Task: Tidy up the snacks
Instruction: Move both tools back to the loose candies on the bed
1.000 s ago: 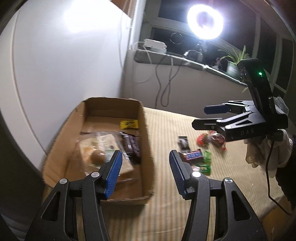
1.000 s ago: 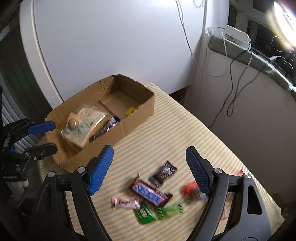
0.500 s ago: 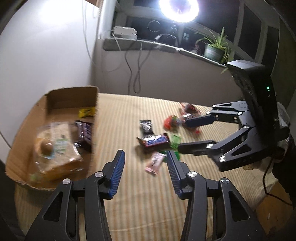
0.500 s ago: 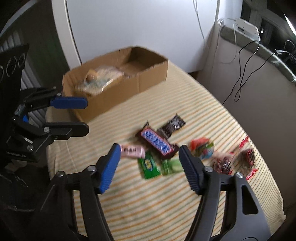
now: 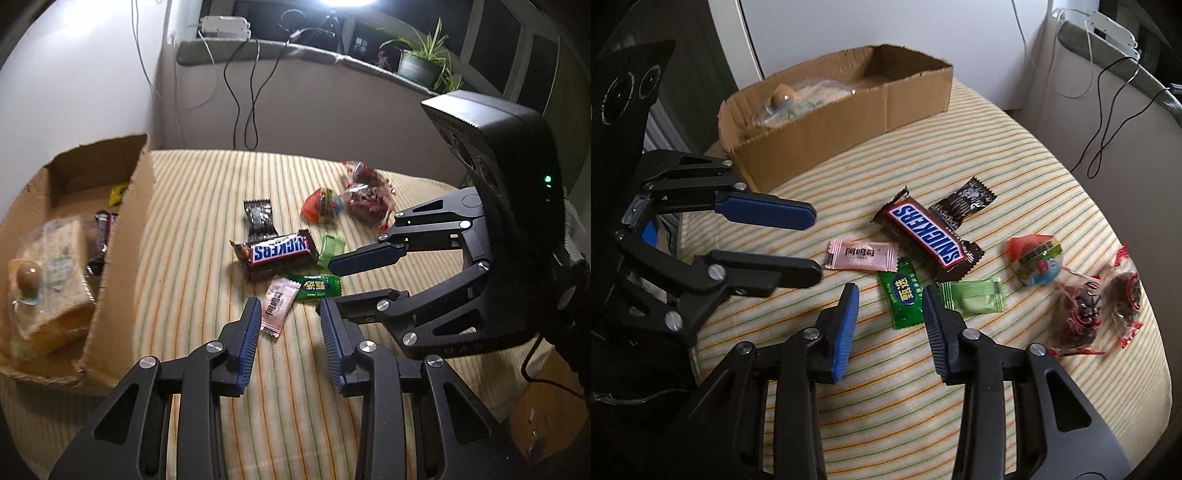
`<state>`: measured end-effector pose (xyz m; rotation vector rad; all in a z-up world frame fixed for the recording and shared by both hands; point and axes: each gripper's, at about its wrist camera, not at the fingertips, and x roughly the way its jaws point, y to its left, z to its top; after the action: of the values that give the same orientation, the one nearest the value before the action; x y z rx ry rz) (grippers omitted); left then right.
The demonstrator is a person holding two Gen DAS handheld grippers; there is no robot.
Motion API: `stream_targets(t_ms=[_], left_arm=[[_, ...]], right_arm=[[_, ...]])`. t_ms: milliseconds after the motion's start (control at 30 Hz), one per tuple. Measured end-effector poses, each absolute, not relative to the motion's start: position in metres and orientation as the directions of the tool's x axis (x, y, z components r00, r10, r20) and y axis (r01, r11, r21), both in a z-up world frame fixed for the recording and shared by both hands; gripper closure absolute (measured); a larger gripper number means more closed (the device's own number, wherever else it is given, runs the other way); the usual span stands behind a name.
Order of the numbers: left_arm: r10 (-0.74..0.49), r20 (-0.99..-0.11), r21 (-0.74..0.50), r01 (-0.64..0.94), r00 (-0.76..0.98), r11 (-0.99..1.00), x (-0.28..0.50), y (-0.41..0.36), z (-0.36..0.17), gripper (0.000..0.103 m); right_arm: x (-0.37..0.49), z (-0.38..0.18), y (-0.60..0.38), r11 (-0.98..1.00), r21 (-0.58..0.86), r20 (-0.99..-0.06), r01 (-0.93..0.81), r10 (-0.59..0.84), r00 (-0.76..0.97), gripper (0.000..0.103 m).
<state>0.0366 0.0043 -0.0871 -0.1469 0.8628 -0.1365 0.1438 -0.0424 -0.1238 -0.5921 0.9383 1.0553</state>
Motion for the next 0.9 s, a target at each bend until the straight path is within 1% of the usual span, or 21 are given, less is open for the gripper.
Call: stream_targets(t_ms=[533, 600, 667, 800, 900], left_arm=[[-0.143, -0.793, -0.127, 0.07, 0.592, 0.989, 0.063, 0.003, -0.109, 0.071], [-0.138, -0.799, -0.117, 0.073, 0.585, 0.99, 0.066, 0.002, -0.112, 0.075], [-0.133, -0.801, -0.109, 0.076, 0.584, 0.991, 0.066, 0.002, -0.114, 0.076], [-0.129, -0.8, -0.103, 0.077, 0.586, 0.992, 0.067, 0.004, -0.115, 0.084], [-0.13, -0.799, -0.104, 0.078, 0.587, 0.992, 0.066, 0.005, -0.116, 0.085]], right_arm=[[0.159, -0.14, -0.036, 0.401, 0.004, -0.887, -0.916, 0.425, 0.182, 0.068], [0.16, -0.14, -0.035, 0.397, 0.002, -0.888, -0.918, 0.422, 0.181, 0.068], [0.16, -0.14, -0.034, 0.392, -0.003, -0.889, -0.92, 0.42, 0.182, 0.068], [0.159, -0.141, -0.032, 0.394, -0.014, -0.89, -0.919, 0.413, 0.191, 0.071], [0.159, -0.14, -0.032, 0.398, -0.015, -0.89, -0.917, 0.413, 0.194, 0.073]])
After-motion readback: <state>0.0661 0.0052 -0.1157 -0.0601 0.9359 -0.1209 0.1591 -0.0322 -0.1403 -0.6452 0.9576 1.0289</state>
